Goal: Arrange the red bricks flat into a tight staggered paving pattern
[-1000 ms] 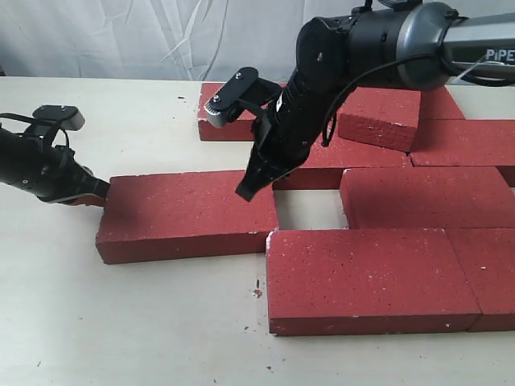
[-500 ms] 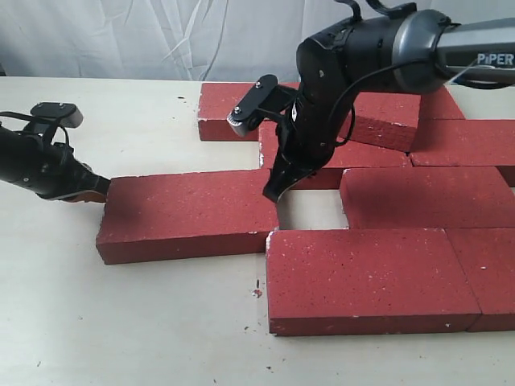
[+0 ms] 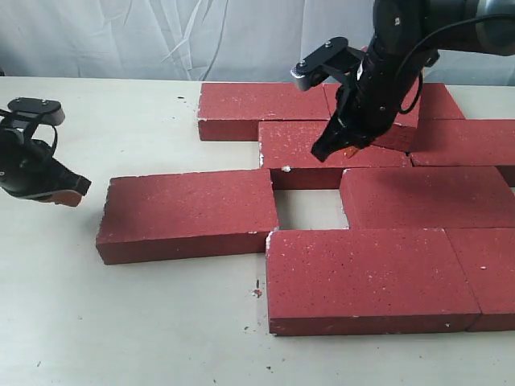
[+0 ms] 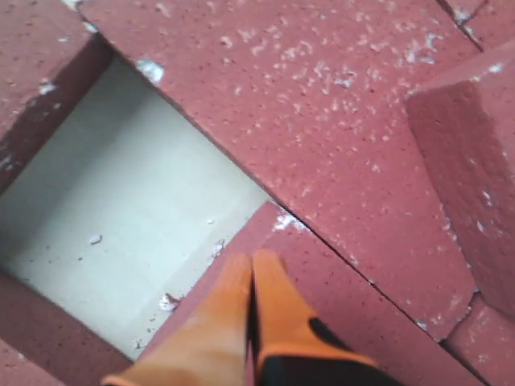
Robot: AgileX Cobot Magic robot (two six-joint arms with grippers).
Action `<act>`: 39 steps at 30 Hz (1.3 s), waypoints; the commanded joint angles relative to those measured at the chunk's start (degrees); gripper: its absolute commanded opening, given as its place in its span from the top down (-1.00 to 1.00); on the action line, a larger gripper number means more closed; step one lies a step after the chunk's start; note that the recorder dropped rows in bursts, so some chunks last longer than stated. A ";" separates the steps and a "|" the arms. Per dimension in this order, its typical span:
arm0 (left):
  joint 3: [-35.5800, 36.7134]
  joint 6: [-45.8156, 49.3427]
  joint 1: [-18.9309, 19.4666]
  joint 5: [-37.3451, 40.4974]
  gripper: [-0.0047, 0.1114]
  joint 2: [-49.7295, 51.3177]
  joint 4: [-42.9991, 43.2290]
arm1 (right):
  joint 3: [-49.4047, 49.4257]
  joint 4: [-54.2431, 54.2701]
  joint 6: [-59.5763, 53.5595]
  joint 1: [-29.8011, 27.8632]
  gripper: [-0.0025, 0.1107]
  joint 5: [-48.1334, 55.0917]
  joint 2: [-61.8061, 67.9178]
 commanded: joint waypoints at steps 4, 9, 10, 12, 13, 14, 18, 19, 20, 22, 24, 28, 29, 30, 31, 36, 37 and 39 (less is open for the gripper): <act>-0.25 -0.69 -5.36 -3.24 0.92 -0.29 1.26 | -0.14 23.48 -19.64 -2.54 0.97 0.29 -1.51; -2.06 -15.01 -3.12 -2.32 0.92 -0.51 13.13 | -0.14 29.12 -25.05 -2.54 0.97 7.97 -2.53; -3.39 -20.97 -2.89 1.08 0.92 -0.51 19.42 | -0.14 29.21 -25.66 -2.54 0.97 8.86 -2.53; -3.68 -24.05 -3.03 4.02 0.92 -0.51 22.77 | -0.14 29.50 -25.76 -2.54 0.97 8.41 -2.53; -3.68 -23.48 -3.41 5.60 0.92 -0.51 23.31 | -0.14 30.05 -25.76 -2.54 0.97 7.99 -2.42; -3.68 -23.19 -3.62 7.00 0.92 -0.36 24.30 | -0.14 30.58 -25.76 -2.54 0.97 7.69 -2.34; -3.68 -23.58 -3.62 4.15 0.92 0.58 23.87 | -0.14 30.45 -26.01 -2.32 0.97 7.07 -1.29; -3.68 -23.58 -3.62 3.74 0.92 0.66 22.99 | -0.14 30.45 -26.01 -2.32 0.97 7.07 -1.02; -3.68 -23.43 -3.62 3.76 0.92 0.81 22.63 | -0.14 30.35 -26.01 -2.32 0.97 7.07 -0.87; -3.68 -23.02 -3.96 3.76 0.92 0.96 22.61 | -0.14 29.53 -26.01 -2.32 0.97 6.57 -0.76; -3.68 -23.02 -4.23 3.30 0.92 1.09 22.40 | -0.14 27.14 -26.01 -2.32 0.97 6.42 -0.76; -3.90 -22.74 -5.24 1.74 0.92 2.27 22.13 | -0.14 25.48 -24.30 -2.32 0.97 5.48 -0.76; -4.15 -22.45 -5.71 1.85 0.92 2.87 21.96 | -0.14 25.60 -24.30 -2.32 0.97 5.16 -0.76; -4.30 -21.81 -5.99 1.85 0.92 3.51 21.96 | -0.14 25.60 -24.30 -2.32 0.97 5.20 -0.60; -4.44 -21.40 -6.31 1.68 0.92 4.06 21.65 | -0.14 25.71 -24.30 -2.32 0.97 5.36 -0.29; -5.42 -21.32 -6.66 0.73 0.92 4.82 19.56 | -0.14 25.08 -24.30 -2.32 0.97 5.86 1.61; -5.65 -21.32 -6.81 0.73 0.92 4.82 19.28 | -0.14 24.95 -24.30 -2.32 0.97 5.64 1.87; -5.66 -21.18 -7.49 0.27 0.92 4.82 18.78 | -0.14 24.42 -24.30 -2.32 0.97 4.86 2.08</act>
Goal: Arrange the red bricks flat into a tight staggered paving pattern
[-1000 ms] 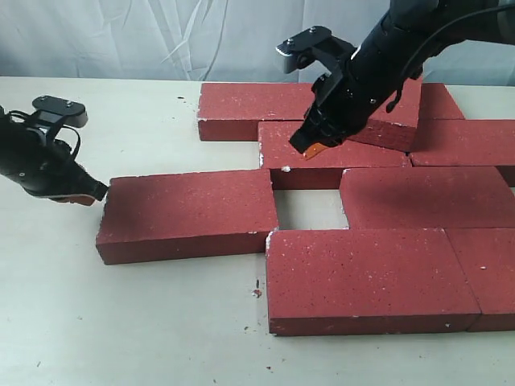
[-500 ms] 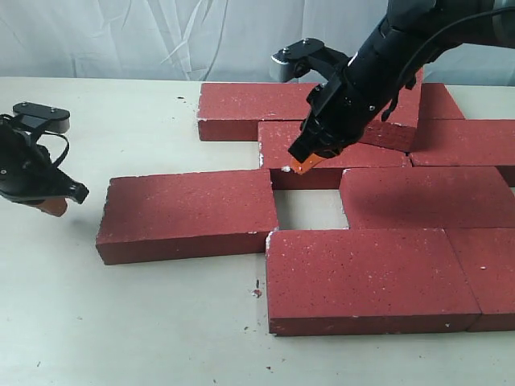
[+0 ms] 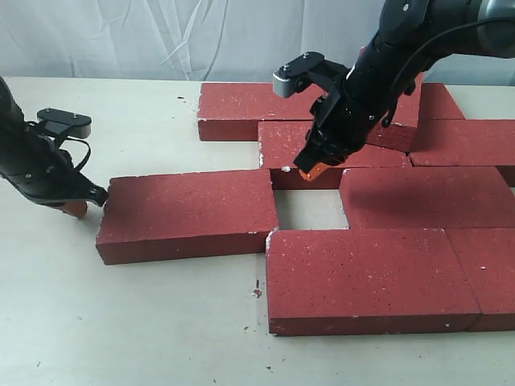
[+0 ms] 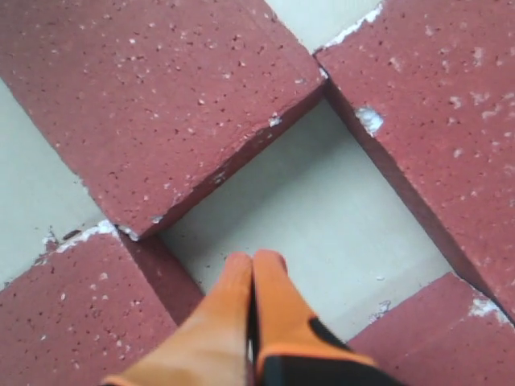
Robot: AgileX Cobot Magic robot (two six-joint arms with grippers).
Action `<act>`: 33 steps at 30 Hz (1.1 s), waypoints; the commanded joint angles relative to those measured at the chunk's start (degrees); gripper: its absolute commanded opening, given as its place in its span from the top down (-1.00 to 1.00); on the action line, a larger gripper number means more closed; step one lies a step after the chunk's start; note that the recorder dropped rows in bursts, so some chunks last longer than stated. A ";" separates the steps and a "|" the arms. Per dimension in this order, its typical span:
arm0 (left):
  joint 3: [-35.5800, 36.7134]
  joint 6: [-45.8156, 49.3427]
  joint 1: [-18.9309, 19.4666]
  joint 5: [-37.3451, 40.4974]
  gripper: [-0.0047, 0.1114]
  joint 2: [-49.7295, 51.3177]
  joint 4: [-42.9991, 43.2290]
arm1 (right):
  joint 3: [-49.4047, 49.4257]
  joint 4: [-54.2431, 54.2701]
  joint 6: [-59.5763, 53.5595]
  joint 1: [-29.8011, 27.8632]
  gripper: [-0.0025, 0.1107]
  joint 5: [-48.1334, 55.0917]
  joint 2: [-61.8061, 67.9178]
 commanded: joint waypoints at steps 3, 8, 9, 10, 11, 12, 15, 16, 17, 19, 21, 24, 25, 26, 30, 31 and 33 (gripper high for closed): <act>-0.56 1.33 -2.41 -1.57 0.92 0.02 -2.65 | -0.14 -1.22 0.14 -0.04 0.97 -1.42 0.44; -0.56 3.09 -4.55 -2.85 0.92 0.02 -3.65 | -0.14 -1.22 0.14 -0.04 0.97 -1.42 0.44; -0.56 3.09 -4.68 -3.29 0.92 0.02 -3.79 | -0.14 -1.22 0.14 -0.04 0.97 -1.42 0.44; -0.56 3.09 -4.92 -3.42 0.92 0.02 -3.99 | -0.14 -1.22 0.14 -0.04 0.97 -1.42 0.44; -0.56 3.09 -5.06 -3.70 0.92 0.02 -3.99 | -0.14 -1.22 0.14 -0.04 0.97 -1.42 0.44; -0.56 3.20 -5.20 -3.91 0.92 0.02 -3.99 | -0.14 -1.22 0.14 -0.04 0.97 -1.42 0.44; -0.56 3.33 -5.99 -4.18 0.92 0.02 -4.38 | -0.14 -1.22 0.14 -0.04 0.97 -1.50 0.44; -0.56 3.47 -6.32 -4.16 0.92 0.02 -4.55 | -0.14 -1.22 0.14 -0.04 0.97 -1.62 0.44; -0.56 3.74 -6.63 -4.21 0.92 0.02 -4.90 | -0.14 -1.22 0.14 -0.04 0.97 -1.62 0.44; -0.56 4.73 -7.28 -4.58 0.92 0.02 -5.47 | -0.14 -1.22 0.14 -0.04 0.97 -1.62 0.44; -0.56 4.73 -7.61 -5.32 0.92 0.02 -5.66 | -0.14 -1.22 0.14 -0.04 0.97 -1.62 0.44; -0.56 4.86 -8.30 -6.39 0.92 0.02 -5.95 | -0.14 -1.22 0.14 -0.04 0.97 -1.73 0.44; -0.56 4.86 -8.59 -6.73 0.92 0.02 -5.95 | -0.14 -1.22 0.14 -0.04 0.97 -1.73 0.44; -0.56 4.86 -8.70 -6.94 0.92 0.02 -5.95 | -0.14 -1.22 0.14 -0.04 0.97 -1.73 0.44; -0.69 4.99 -9.70 -8.50 0.92 0.99 -6.57 | -0.14 -1.01 0.14 -0.04 0.97 -2.23 0.44; -0.86 4.98 -9.79 -8.50 0.92 1.66 -6.57 | -0.14 -1.01 0.14 -0.04 0.97 -2.55 0.44; -2.24 4.98 -10.64 -8.39 0.92 3.78 -6.43 | -0.14 -0.76 0.14 -0.04 0.97 -2.90 0.44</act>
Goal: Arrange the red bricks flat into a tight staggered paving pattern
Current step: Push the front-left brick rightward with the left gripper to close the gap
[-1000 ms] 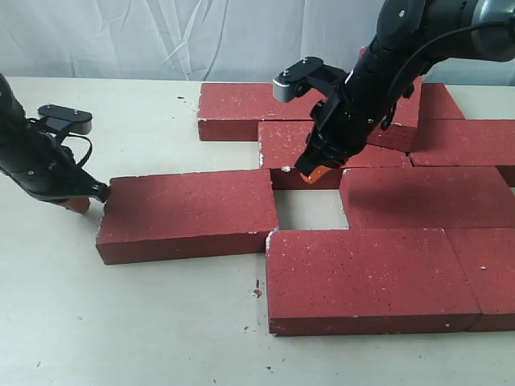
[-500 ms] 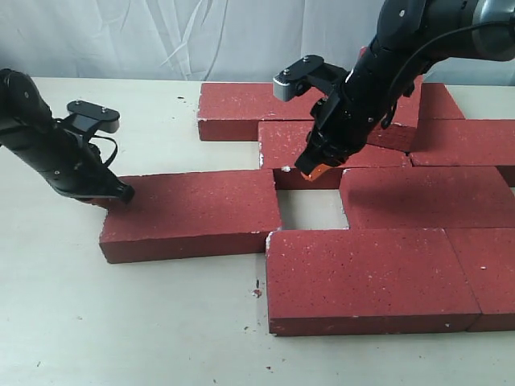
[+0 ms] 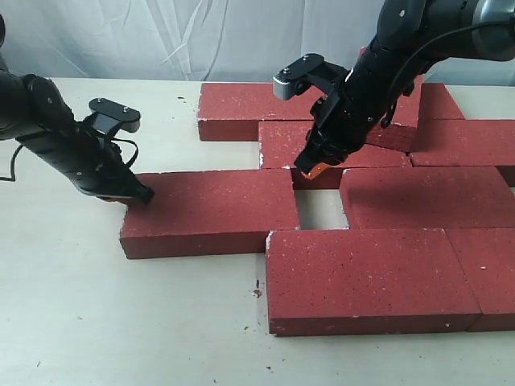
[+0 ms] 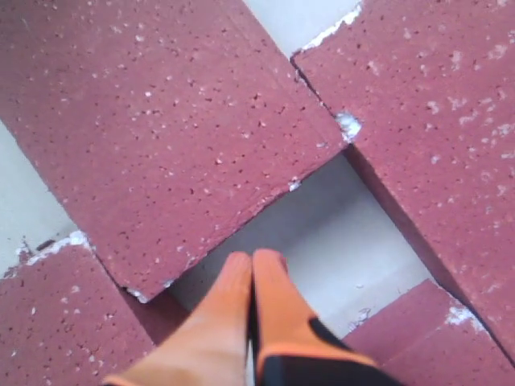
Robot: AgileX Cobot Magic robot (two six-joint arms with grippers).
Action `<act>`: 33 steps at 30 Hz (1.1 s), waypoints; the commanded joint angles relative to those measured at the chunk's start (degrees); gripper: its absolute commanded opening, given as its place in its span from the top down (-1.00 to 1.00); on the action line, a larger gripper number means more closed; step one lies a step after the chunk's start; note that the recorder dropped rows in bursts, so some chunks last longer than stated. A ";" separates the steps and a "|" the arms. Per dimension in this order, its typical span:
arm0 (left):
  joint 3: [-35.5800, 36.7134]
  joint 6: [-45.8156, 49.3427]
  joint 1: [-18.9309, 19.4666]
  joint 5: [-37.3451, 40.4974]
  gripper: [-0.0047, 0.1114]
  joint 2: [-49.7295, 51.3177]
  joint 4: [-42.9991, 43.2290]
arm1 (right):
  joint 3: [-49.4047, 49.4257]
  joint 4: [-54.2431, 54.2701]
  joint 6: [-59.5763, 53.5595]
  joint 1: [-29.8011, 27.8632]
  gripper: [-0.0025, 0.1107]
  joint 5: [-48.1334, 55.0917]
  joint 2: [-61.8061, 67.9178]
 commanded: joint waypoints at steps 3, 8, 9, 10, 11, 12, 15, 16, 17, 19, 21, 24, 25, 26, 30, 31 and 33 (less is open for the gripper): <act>-3.47 0.24 -2.87 -0.33 0.92 3.89 -0.99 | -0.14 0.29 0.05 -0.04 0.97 -0.81 0.03; -3.73 0.24 -4.29 -2.32 0.92 3.89 -1.43 | -0.14 1.20 0.05 -0.04 0.97 -1.04 0.03; -3.73 0.24 -4.29 -2.73 0.92 3.89 -1.52 | -0.14 1.33 0.05 -0.04 0.97 -1.04 0.03; -3.73 0.24 -4.29 -4.31 0.92 3.89 -2.20 | -0.14 1.54 0.05 0.11 0.97 -1.04 0.03; -3.73 0.24 -4.29 -5.12 0.92 3.89 -2.77 | -0.14 1.90 0.05 0.26 0.97 -1.04 0.03; -3.73 0.24 -4.29 -5.58 0.92 3.89 -4.27 | -0.14 2.15 0.05 0.52 0.97 -1.04 0.03; -3.73 1.27 -4.71 -4.96 0.92 3.89 -4.63 | -0.14 2.51 0.05 0.91 0.97 -1.40 0.03; -3.73 1.27 -4.82 -4.79 0.92 3.89 -4.63 | -0.14 2.54 0.05 0.90 0.97 -1.88 0.03; -3.73 1.27 -4.96 -4.79 0.92 3.89 -4.78 | -0.14 2.66 0.05 1.01 0.97 -2.17 0.03; -3.73 1.27 -5.66 -4.79 0.92 3.89 -5.06 | -0.14 2.66 0.05 1.01 0.97 -2.32 0.03; -3.73 1.36 -6.44 -4.95 0.92 3.89 -5.21 | -0.14 2.66 0.05 1.01 0.97 -2.32 0.03; -3.73 1.36 -7.33 -6.10 0.92 3.89 -5.21 | -0.14 2.66 0.05 1.01 0.97 -2.32 0.03; -3.73 1.36 -7.51 -6.39 0.92 3.89 -5.21 | -0.14 2.66 0.05 1.01 0.97 -2.32 0.03; -3.73 1.36 -7.81 -6.51 0.92 3.89 -5.21 | -0.14 2.66 0.05 1.01 0.97 -2.32 0.03; -3.73 1.36 -8.56 -7.71 0.92 3.89 -5.33 | -0.14 2.66 0.05 1.01 0.97 -2.42 0.03; -3.73 1.36 -8.80 -8.09 0.92 3.89 -5.33 | -0.14 2.66 0.05 1.01 0.97 -2.42 0.03; -3.73 1.36 -9.36 -8.51 0.92 3.89 -5.46 | -0.14 2.66 0.05 1.01 0.97 -2.42 0.03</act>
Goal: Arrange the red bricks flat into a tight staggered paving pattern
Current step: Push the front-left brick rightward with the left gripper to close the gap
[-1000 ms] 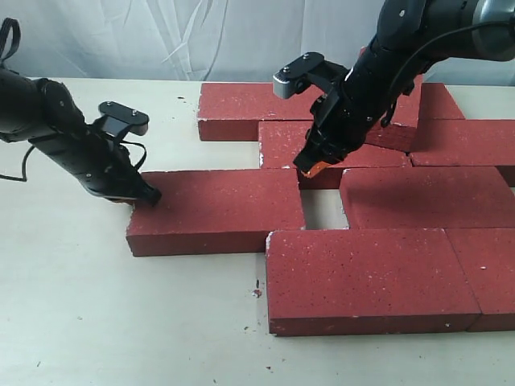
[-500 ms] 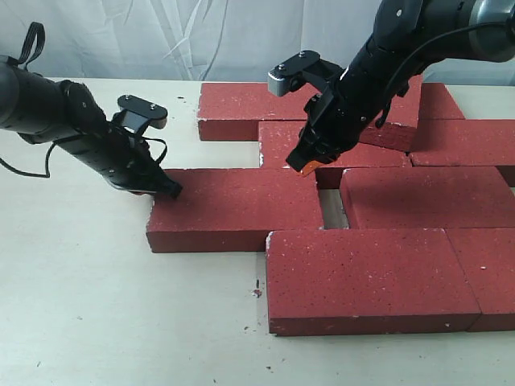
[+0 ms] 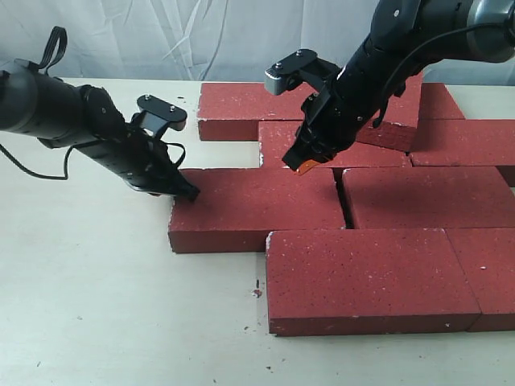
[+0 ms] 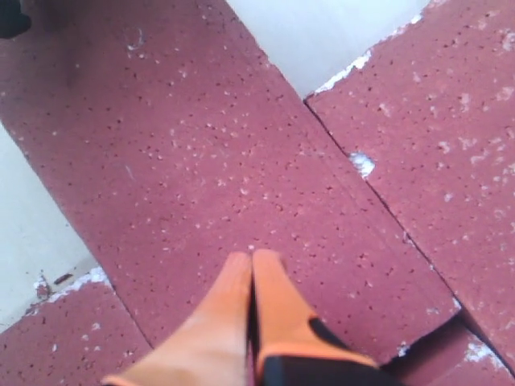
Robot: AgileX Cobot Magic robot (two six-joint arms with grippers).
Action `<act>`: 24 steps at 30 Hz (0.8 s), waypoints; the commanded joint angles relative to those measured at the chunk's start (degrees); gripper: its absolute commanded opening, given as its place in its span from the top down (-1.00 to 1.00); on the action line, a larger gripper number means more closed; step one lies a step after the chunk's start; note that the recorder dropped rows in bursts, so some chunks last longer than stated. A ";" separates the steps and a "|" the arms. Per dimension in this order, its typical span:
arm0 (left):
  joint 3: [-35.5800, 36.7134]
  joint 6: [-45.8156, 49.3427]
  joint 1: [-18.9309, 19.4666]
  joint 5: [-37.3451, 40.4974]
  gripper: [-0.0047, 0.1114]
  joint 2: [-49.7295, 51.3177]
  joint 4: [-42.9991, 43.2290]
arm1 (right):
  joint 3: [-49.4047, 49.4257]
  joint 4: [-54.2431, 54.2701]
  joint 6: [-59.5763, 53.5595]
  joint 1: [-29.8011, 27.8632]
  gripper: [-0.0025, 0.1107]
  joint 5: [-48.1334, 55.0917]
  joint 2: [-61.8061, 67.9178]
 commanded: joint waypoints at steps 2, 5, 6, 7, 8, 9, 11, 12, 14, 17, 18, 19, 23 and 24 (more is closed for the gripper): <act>-0.10 0.27 -1.76 -1.54 0.92 0.20 -1.07 | -0.14 0.15 0.01 -0.04 0.97 -0.45 0.03; -0.10 0.27 -2.34 -1.67 0.92 0.63 -0.94 | -0.14 0.15 0.01 -0.04 0.97 -0.45 0.03; -0.10 0.42 -2.44 -2.16 0.92 0.75 -0.75 | -0.14 0.15 0.01 -0.04 0.97 -0.45 0.03; -0.10 0.42 -2.44 -2.70 0.92 1.05 -0.75 | -0.14 0.15 0.01 -0.04 0.97 -0.45 0.03; -0.10 0.42 -2.44 -3.23 0.92 1.33 -0.75 | -0.14 0.15 0.01 -0.04 0.97 -0.52 0.03; -0.10 0.42 -2.44 -3.54 0.92 1.46 -0.75 | -0.14 0.15 0.01 -0.04 0.97 -0.60 0.03; -0.10 0.42 -2.44 -3.55 0.92 1.70 -0.75 | -0.14 0.15 0.01 -0.04 0.97 -0.60 0.03; -0.20 0.42 -2.44 -3.78 0.92 1.81 -0.60 | -0.14 0.15 0.01 -0.04 0.97 -0.60 0.03; -0.58 0.42 -2.44 -4.00 0.92 1.81 -0.60 | -0.14 0.15 0.01 -0.04 0.97 -0.60 0.03; -0.92 0.42 -2.80 -3.88 0.92 1.81 -0.98 | -0.14 0.15 0.01 -0.04 0.97 -0.66 0.03; -0.92 0.42 -3.09 -3.88 0.92 1.81 -0.98 | -0.14 0.15 0.01 -0.04 0.97 -0.66 0.03; -0.92 0.42 -3.55 -3.79 0.92 1.81 -0.98 | -0.14 0.15 0.01 -0.04 0.97 -0.66 0.03; -0.92 0.42 -5.01 -4.04 0.92 1.81 -0.48 | -0.14 0.15 0.01 -0.04 0.97 -0.66 0.03; -0.92 0.42 -5.13 -4.04 0.92 1.81 0.13 | -0.14 0.15 0.01 -0.04 0.97 -0.66 0.03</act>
